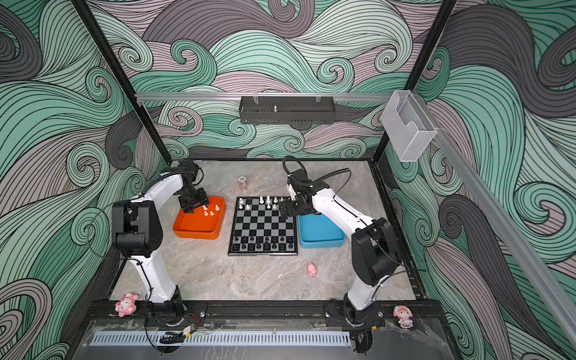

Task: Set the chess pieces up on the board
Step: 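Swing the left gripper over the orange tray while the right nears the board, then lower the left gripper and close it on a white pawn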

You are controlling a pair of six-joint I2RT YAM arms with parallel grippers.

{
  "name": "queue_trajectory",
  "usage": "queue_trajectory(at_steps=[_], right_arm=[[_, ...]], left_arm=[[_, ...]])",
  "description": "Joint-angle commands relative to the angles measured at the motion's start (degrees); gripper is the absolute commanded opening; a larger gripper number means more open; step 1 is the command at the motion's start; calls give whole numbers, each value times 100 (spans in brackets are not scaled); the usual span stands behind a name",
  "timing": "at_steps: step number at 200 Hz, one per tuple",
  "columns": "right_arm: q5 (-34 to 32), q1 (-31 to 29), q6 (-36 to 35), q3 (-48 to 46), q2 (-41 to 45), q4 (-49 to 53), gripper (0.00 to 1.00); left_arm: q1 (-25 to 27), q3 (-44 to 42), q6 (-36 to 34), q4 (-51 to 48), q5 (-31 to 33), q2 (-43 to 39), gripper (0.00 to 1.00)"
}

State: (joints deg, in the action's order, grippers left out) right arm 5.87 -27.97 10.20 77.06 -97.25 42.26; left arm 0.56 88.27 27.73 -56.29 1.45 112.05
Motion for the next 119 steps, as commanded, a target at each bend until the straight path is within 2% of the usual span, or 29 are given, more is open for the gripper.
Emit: queue_trajectory(at_steps=[1,42,79,119], right_arm=[[146,112,-122,-152,174,-113,99],[303,331,-193,-310,177,-202,99],[386,455,-250,-341,131,-241,99],[447,541,-290,-332,67,-273,99]], left_arm=[[63,242,92,-176,122,214,55],[129,426,132,-205,228,489,46],[173,559,163,-242,311,664,33],[217,691,154,-335,377,817,32]])
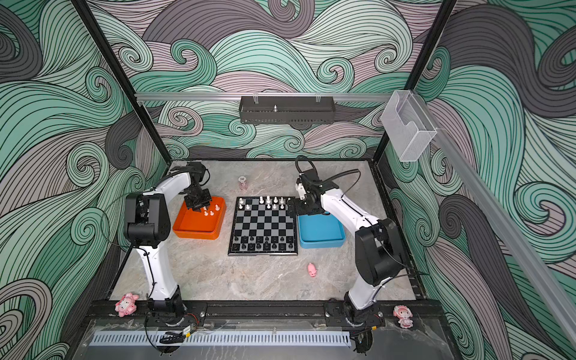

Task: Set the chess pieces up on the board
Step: 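Lower the left gripper and close it on a white pawn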

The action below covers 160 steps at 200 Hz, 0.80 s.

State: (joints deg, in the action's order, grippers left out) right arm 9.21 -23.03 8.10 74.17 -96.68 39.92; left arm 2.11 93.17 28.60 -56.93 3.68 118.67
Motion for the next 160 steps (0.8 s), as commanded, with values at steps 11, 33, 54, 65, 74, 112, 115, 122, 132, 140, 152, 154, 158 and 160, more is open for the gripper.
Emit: queue_trajectory(at_steps=[11,33,54,65,74,112,115,122,132,140,152,154,158,160], right_arm=[[125,69,-89,-50,-8,-46,99],[145,90,-104,-43,-30,-62,99],[151,110,-107,-45,-23,-49,99],[153,114,-107,-47,-26,-63,99],[151,122,-107,-52,-15,-62,99],[160,138,-115,-61,3,-58,99],[154,140,-112,-67,7,-63,99],[153,136,-115,-61,17,-61,99],[157,149,-115,-61,17,-56,99],[151,146,-115,-61,15,-60,99],[158,147,-115,-61,21,-62,99],[155,149,-115,-61,19,-59,99],[147,150,-113,-61,20,-66,99],[143,152,-115,-61,21,-66,99]], left_arm=[[77,193,67,-260,169,180,32],[88,200,67,-255,185,226,32],[88,202,67,-249,194,264,29],[97,202,64,-234,206,273,27],[97,202,67,-236,229,288,25],[97,193,63,-239,247,305,20],[97,193,59,-240,248,303,19],[97,193,49,-223,247,301,19],[97,193,54,-229,234,304,15],[97,194,42,-231,229,300,13],[105,193,40,-229,229,303,13],[105,193,36,-226,229,301,13],[105,189,33,-223,229,302,13],[103,186,32,-222,225,303,13]])
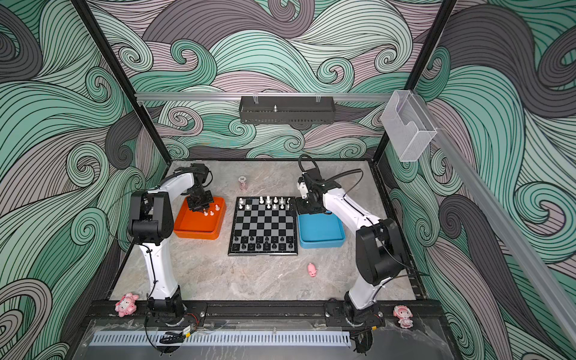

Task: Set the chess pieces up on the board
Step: 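Lower the left gripper and close it on a white pawn, then lift the white pawn with the left gripper and carry it over the board, then lower the white pawn with the left gripper onto a second-row square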

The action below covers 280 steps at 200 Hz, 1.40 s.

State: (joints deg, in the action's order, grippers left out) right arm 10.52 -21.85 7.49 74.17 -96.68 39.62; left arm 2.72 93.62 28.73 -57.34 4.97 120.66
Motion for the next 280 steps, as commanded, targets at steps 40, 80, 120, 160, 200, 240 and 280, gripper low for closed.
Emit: queue_trajectory(at_steps=[40,80,120,160,200,240,280], right_arm=[[-6,55,-61,-57,61,-26,99],[-11,66,-63,-57,172,-10,99],[-15,127,-80,-61,295,24,99],[1,241,-89,-102,437,53,99],[-19,373,-116,-199,609,90,99],[-20,535,-164,-331,757,134,99],[-6,676,-195,-454,873,142,99]], left_arm=[[62,189,-14,-249,104,84,12],[105,292,-165,-644,273,-197,12],[179,453,-362,-1187,458,-703,11],[689,1155,-440,-1776,626,-801,11],[1501,2106,-332,-2035,494,-341,11],[2178,2942,-281,-2079,295,412,11],[2588,3687,-247,-2070,174,1095,11]])
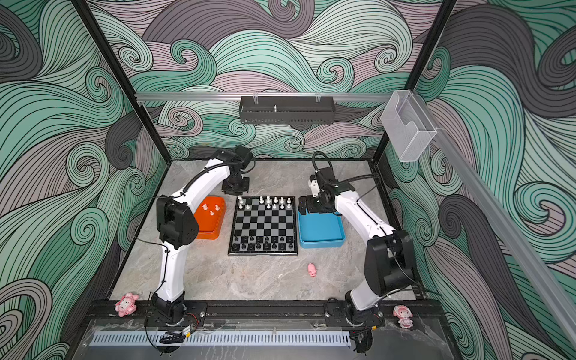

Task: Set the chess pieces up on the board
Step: 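Lower the white pawn with the left gripper onto a second-row square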

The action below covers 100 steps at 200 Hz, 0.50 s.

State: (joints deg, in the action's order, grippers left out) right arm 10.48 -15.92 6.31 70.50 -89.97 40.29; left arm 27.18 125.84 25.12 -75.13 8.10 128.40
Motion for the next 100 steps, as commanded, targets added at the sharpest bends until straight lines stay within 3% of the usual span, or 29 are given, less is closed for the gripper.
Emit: queue_trajectory(at_steps=[1,100], right_arm=[[-2,87,-77,-92,201,75,99],[69,237,-108,-177,187,74,99]], left_arm=[[145,484,115,-291,-145,337,11],[288,878,20,-148,-225,1116,11]])
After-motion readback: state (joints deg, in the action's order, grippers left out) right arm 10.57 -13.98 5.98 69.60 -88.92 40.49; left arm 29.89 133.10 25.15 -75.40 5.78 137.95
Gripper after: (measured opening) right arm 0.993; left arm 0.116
